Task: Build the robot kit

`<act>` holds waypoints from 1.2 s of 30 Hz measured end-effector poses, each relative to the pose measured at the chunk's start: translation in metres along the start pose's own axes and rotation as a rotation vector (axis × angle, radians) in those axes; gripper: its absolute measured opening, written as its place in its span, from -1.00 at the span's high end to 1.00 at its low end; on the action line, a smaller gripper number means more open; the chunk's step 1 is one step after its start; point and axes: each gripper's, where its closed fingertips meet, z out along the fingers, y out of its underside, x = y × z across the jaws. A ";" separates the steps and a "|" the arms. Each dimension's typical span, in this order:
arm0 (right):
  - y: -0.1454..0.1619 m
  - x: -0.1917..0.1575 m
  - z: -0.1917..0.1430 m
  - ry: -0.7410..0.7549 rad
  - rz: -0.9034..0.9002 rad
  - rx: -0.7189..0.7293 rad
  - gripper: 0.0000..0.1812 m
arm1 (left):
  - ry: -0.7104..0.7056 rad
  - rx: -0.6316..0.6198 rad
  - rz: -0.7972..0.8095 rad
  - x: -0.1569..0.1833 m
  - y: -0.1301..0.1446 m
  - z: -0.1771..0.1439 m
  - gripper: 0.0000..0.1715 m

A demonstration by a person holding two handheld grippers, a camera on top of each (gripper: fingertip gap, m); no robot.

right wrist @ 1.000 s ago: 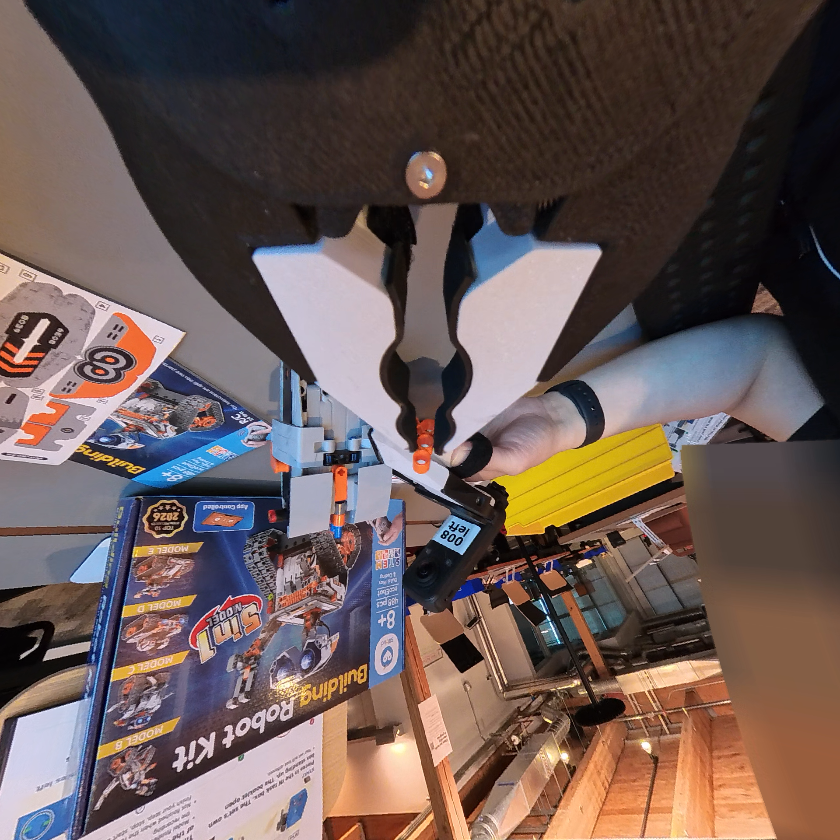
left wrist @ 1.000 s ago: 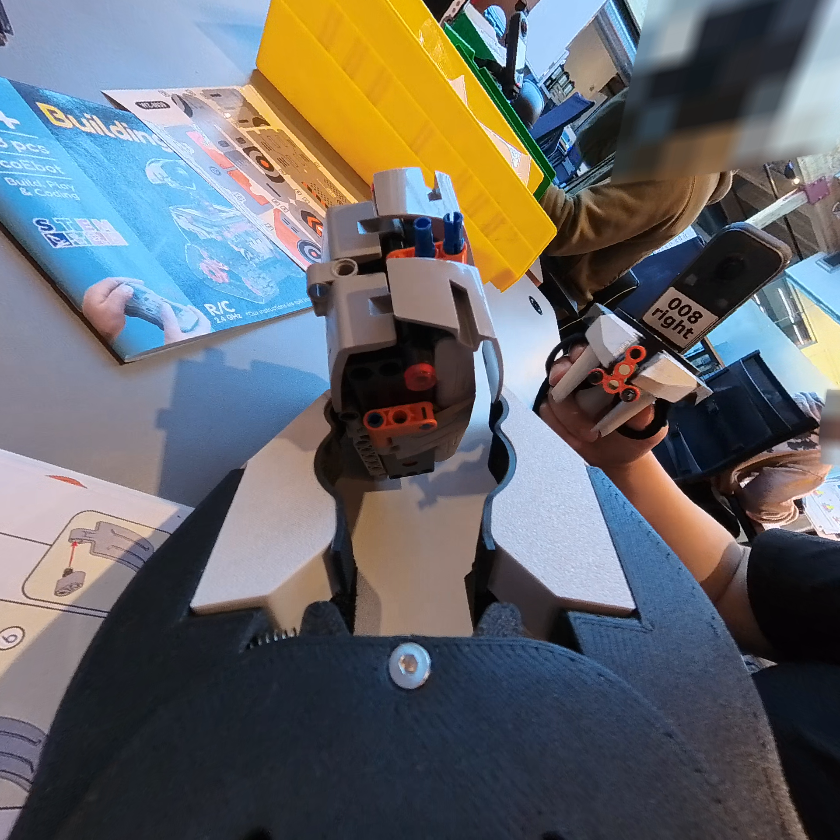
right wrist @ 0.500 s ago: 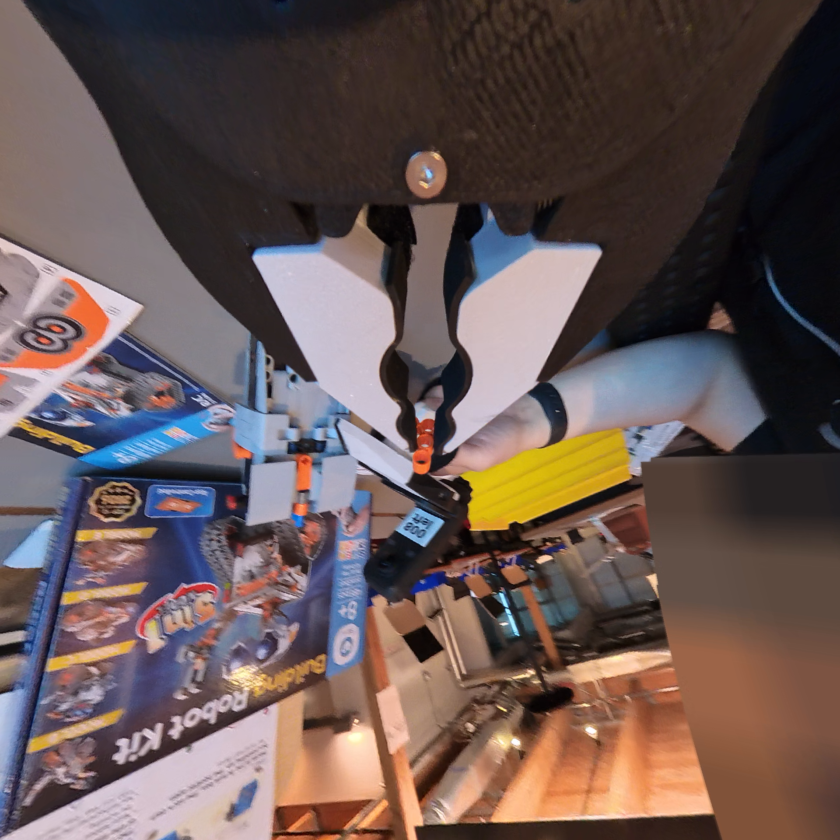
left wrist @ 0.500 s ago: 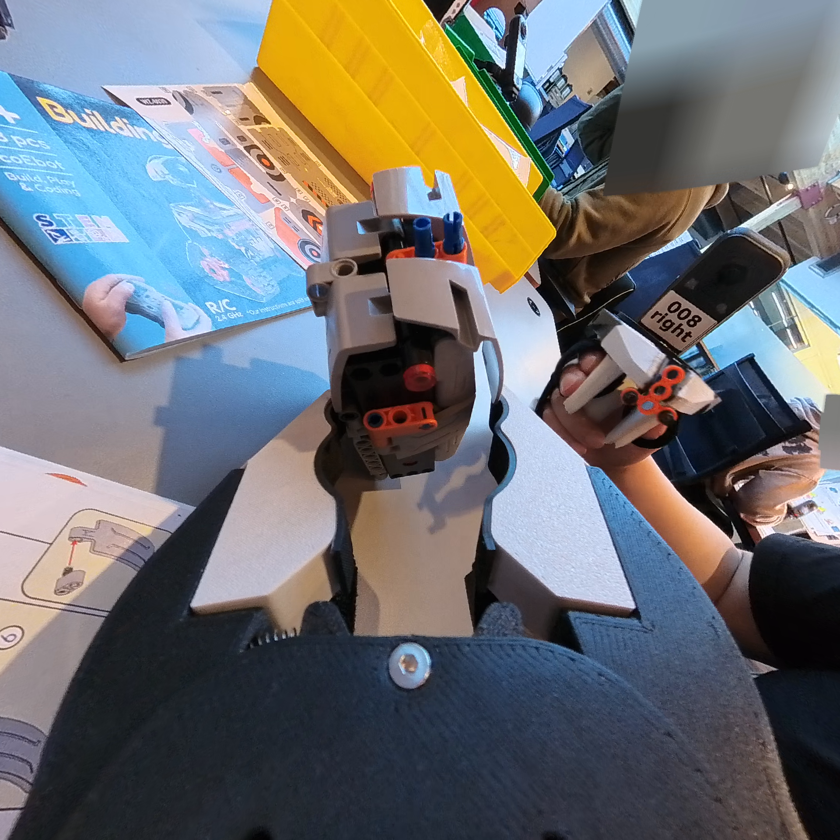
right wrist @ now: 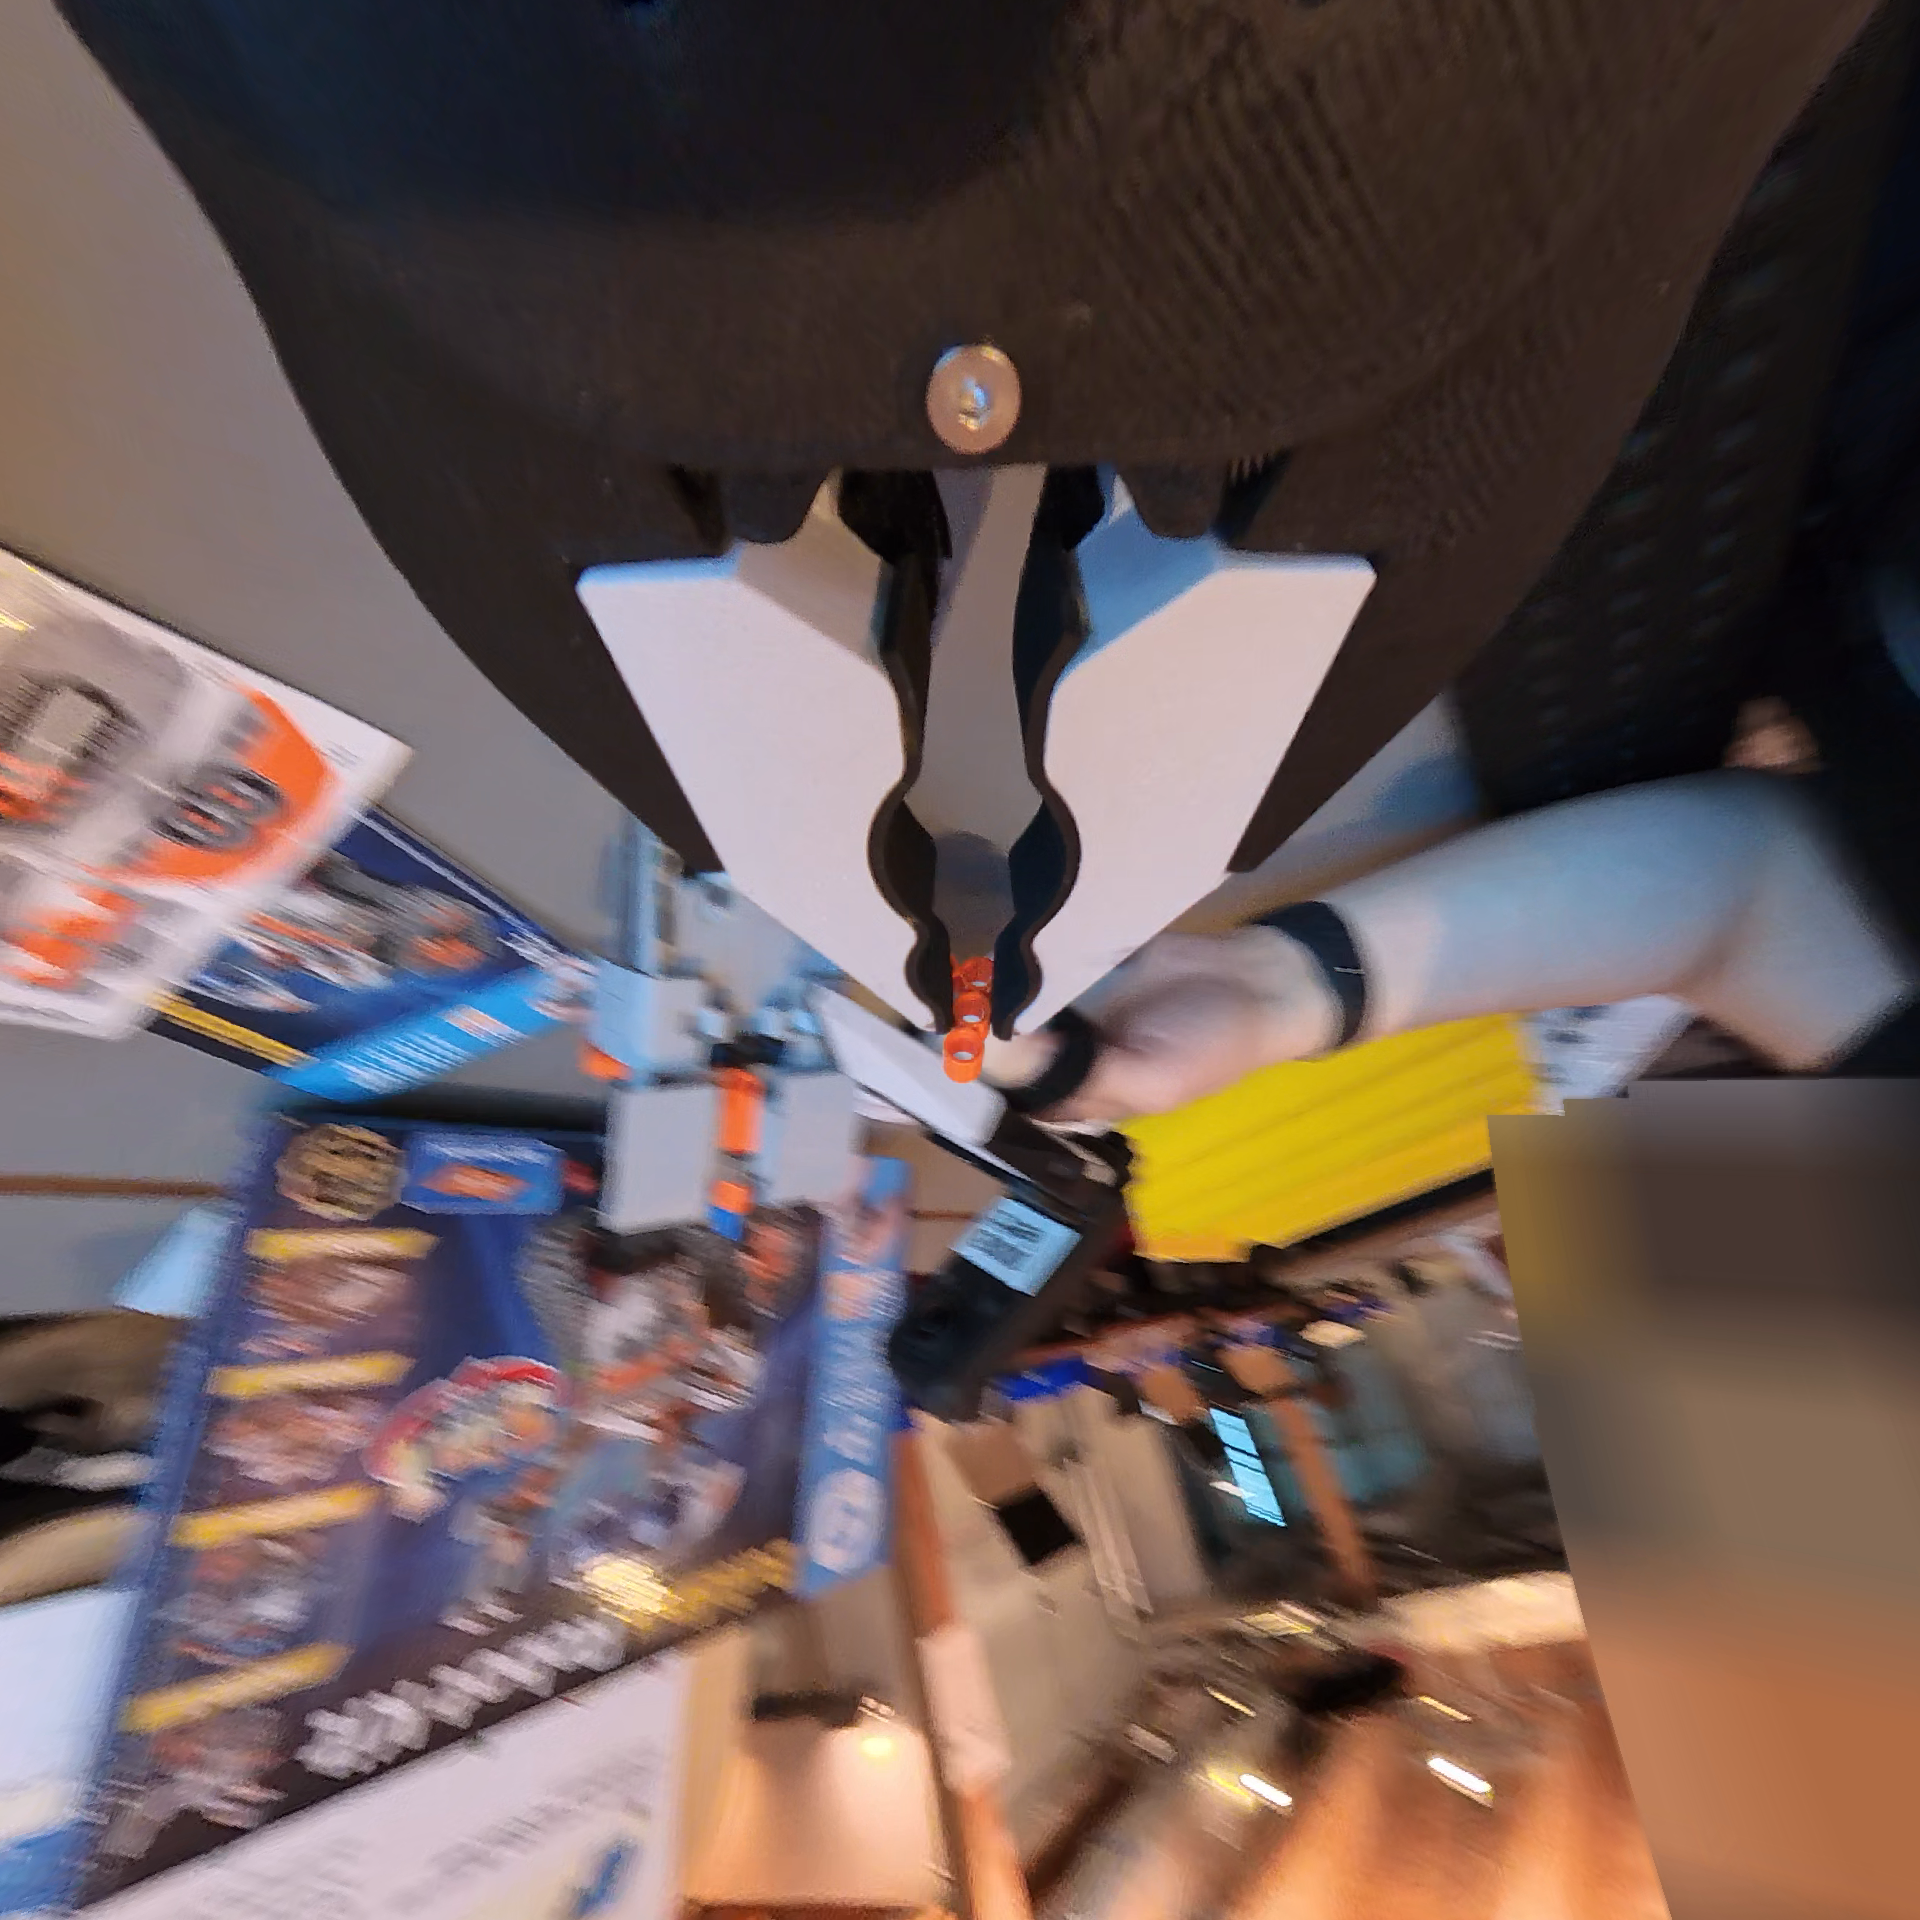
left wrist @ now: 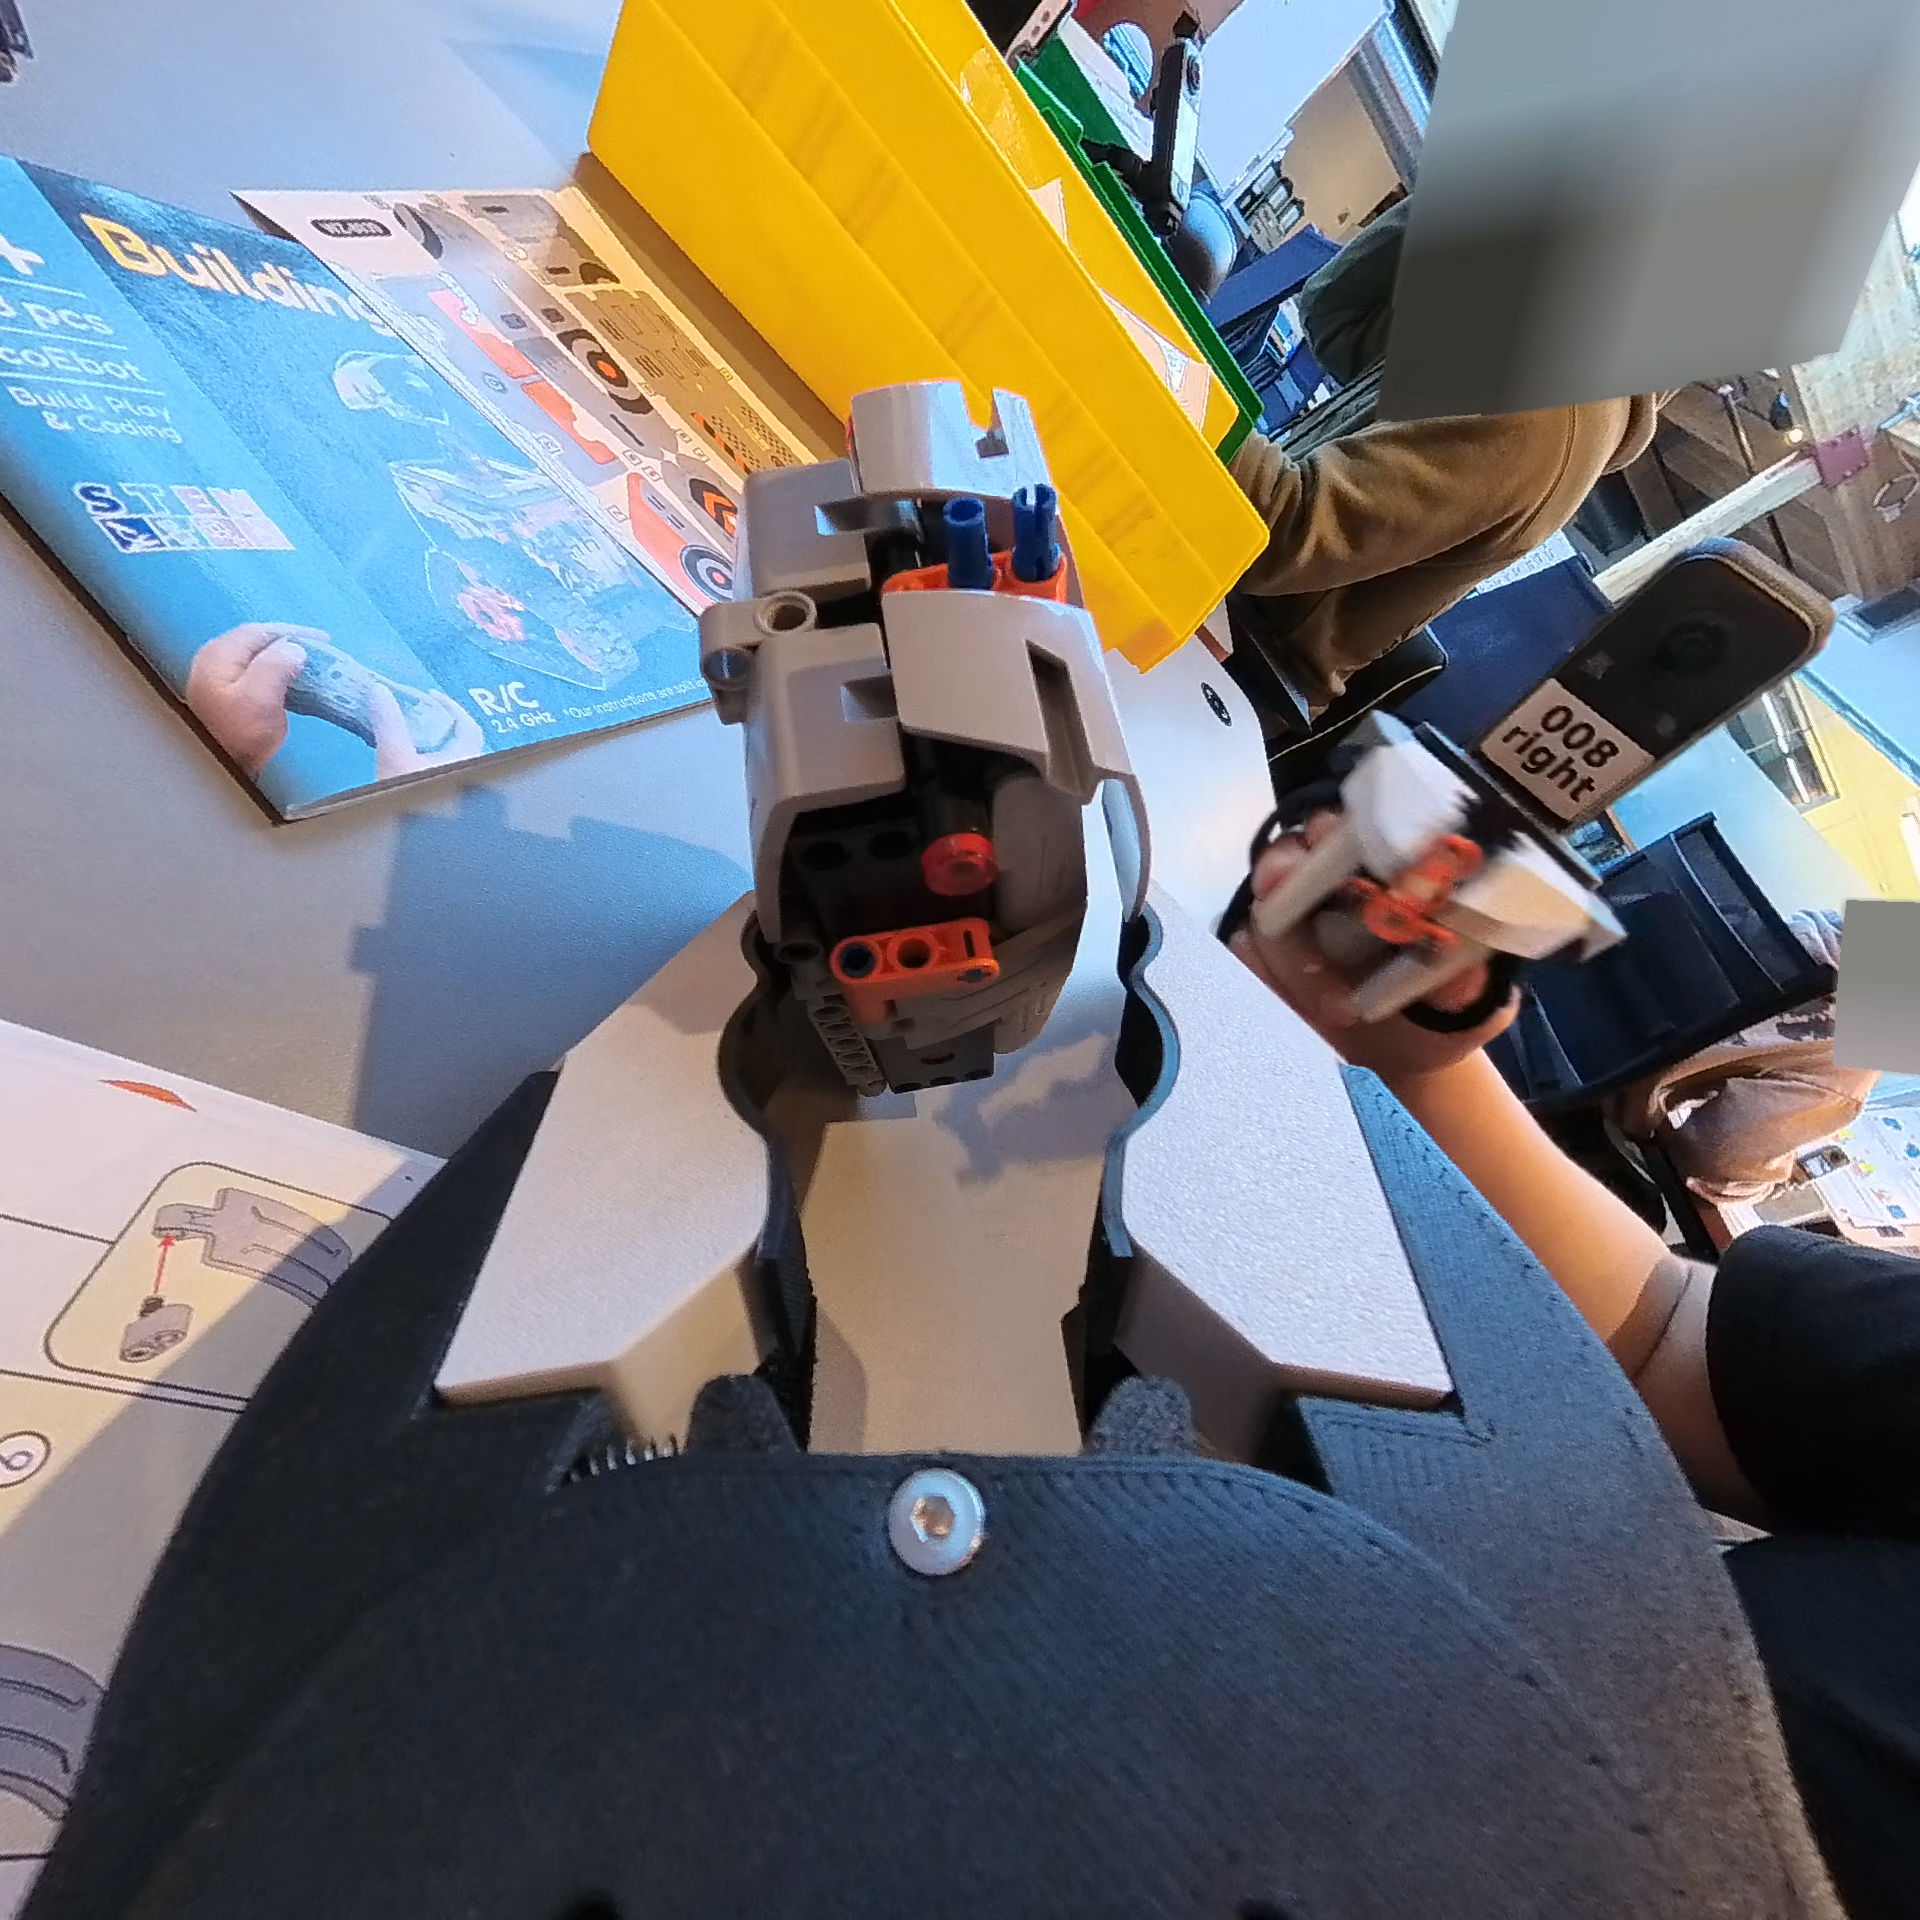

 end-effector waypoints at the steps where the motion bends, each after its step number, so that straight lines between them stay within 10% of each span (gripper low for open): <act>1: 0.002 0.008 0.000 0.062 -0.012 -0.013 0.95 | 0.002 0.001 -0.005 0.000 0.000 0.000 0.29; 11: 0.035 0.040 0.019 0.429 -0.269 -0.281 0.95 | 0.027 0.015 -0.070 -0.002 -0.002 0.000 0.28; 36: 0.045 0.051 0.026 0.439 -0.222 -0.333 0.95 | 0.013 0.001 -0.048 -0.001 0.000 0.000 0.28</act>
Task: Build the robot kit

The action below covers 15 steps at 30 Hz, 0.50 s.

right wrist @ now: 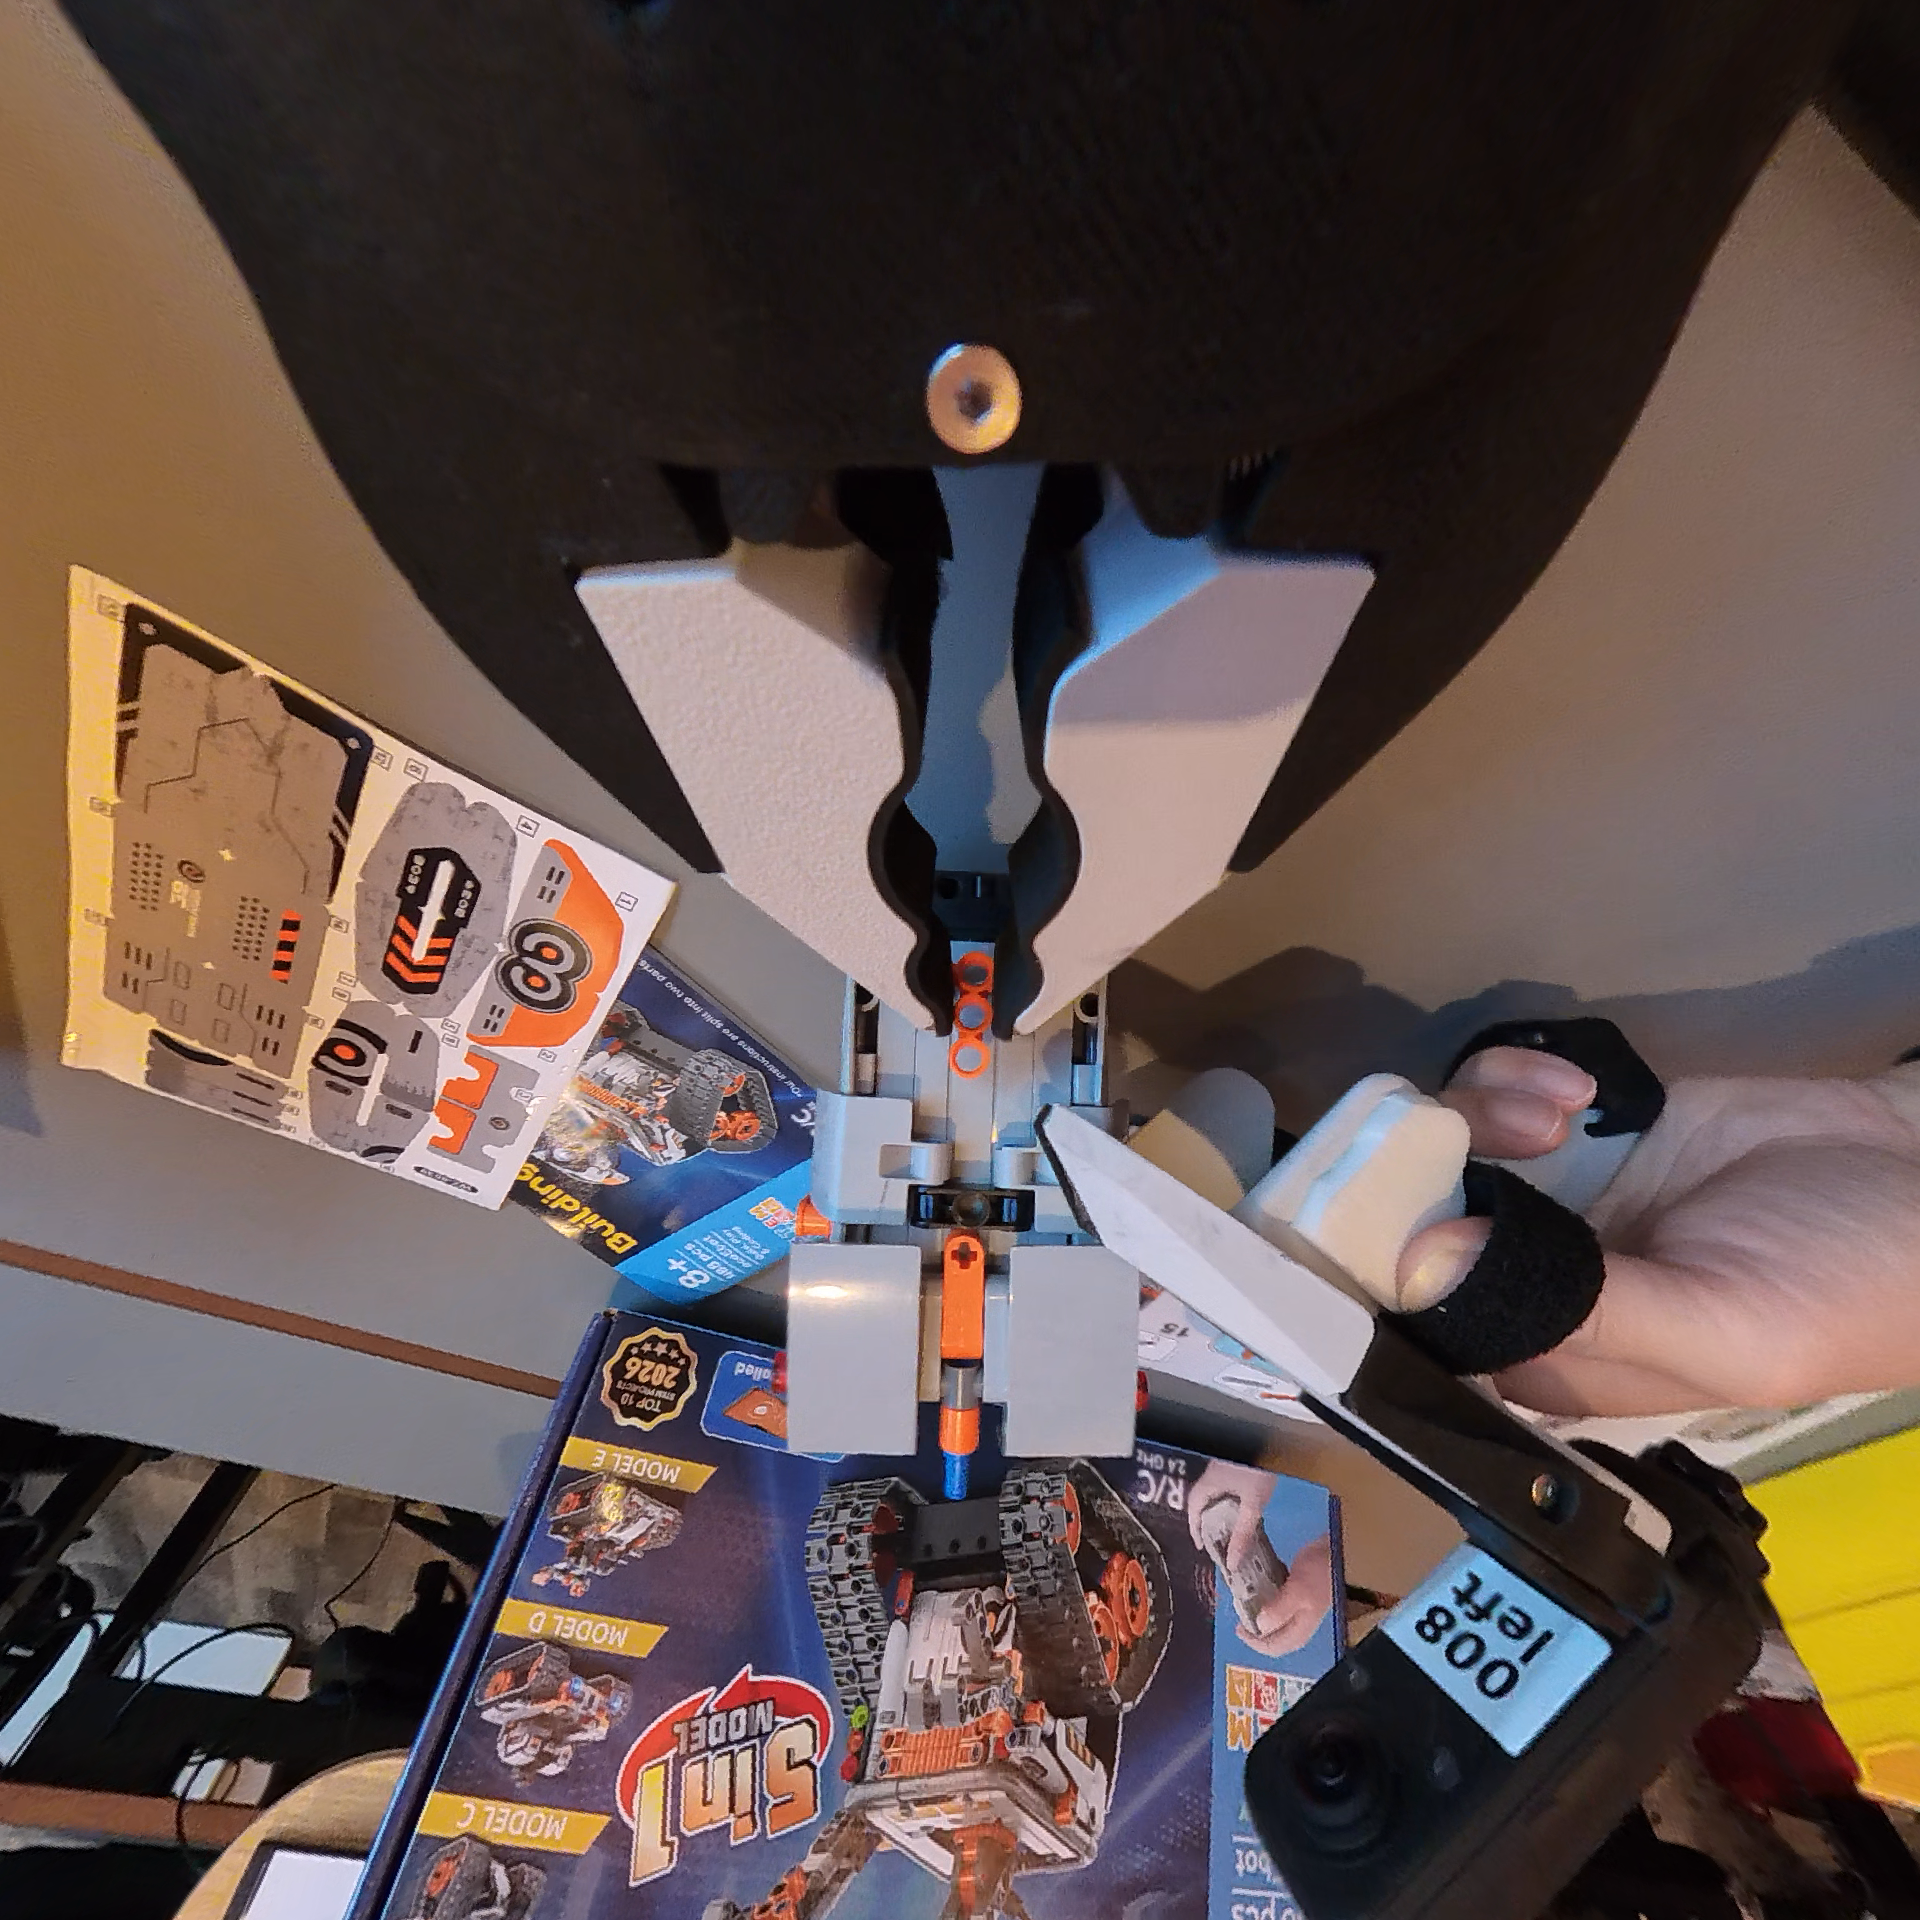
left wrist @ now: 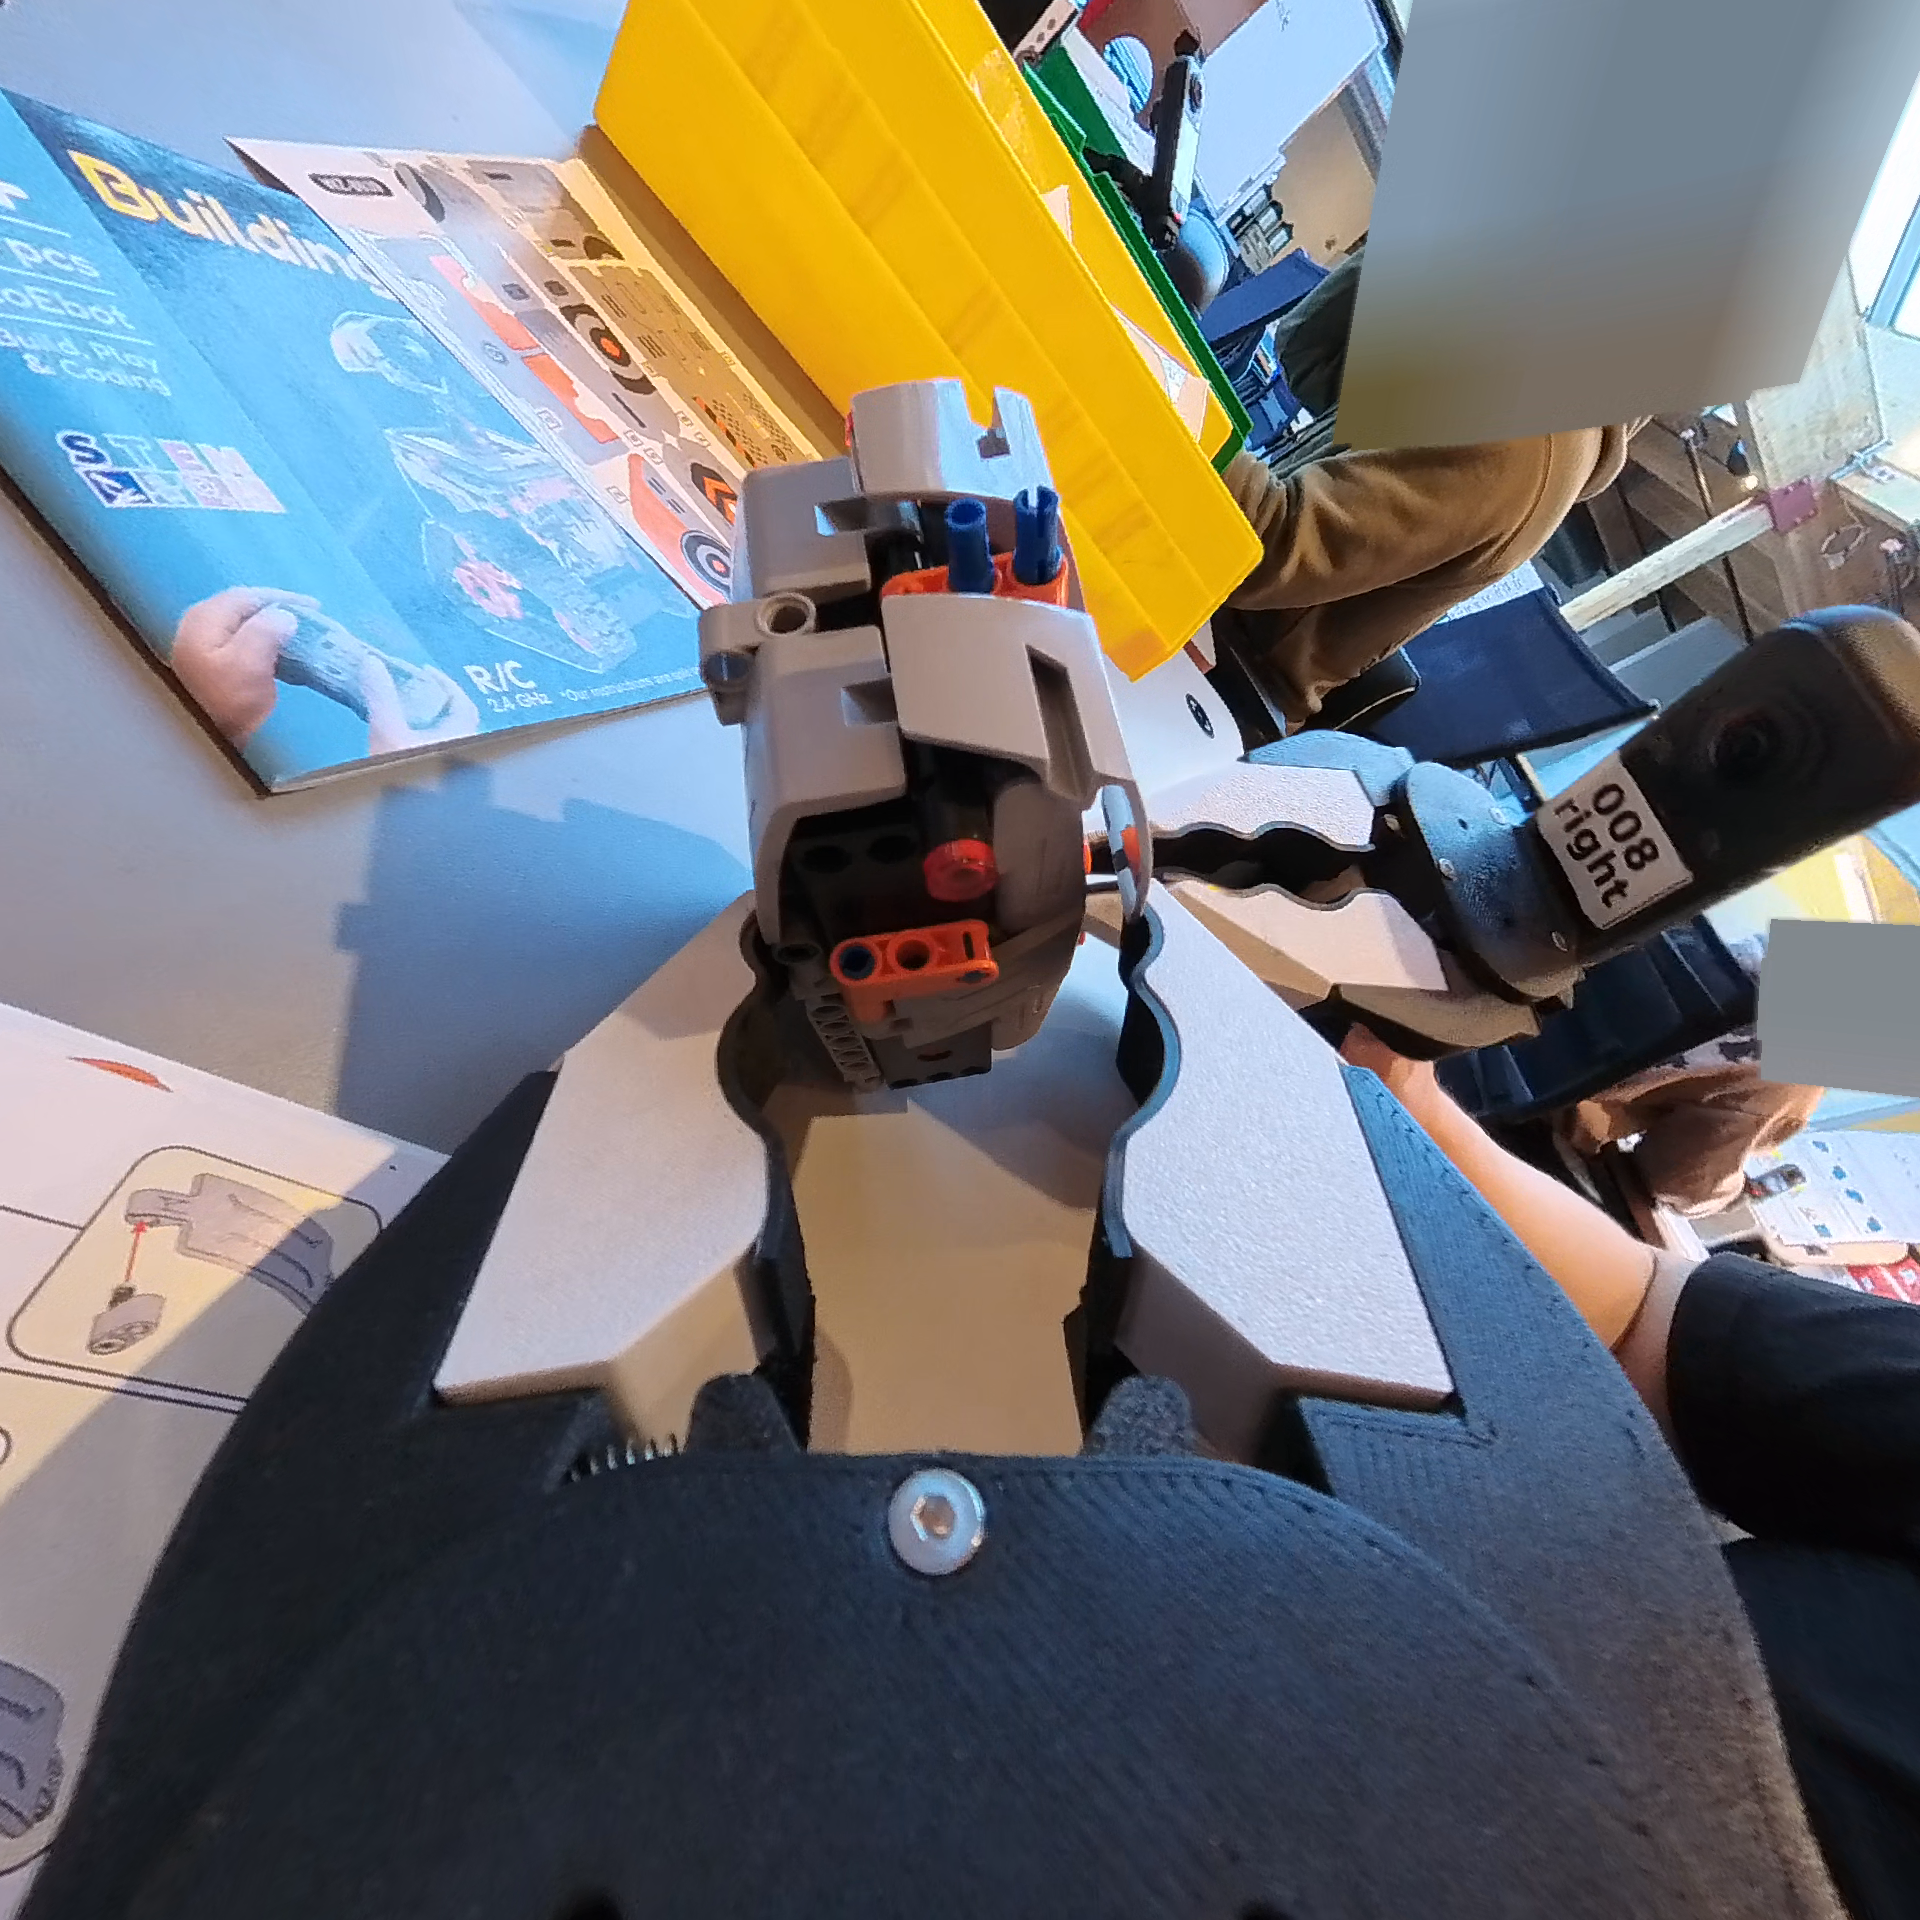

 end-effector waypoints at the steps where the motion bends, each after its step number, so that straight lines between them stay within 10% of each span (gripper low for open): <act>1: -0.001 0.000 0.000 -0.006 0.021 0.004 0.95 | 0.001 0.001 -0.005 0.000 0.000 0.000 0.28; 15: -0.004 0.001 0.006 0.028 0.016 0.006 0.95 | -0.004 0.009 -0.040 -0.003 -0.001 -0.001 0.28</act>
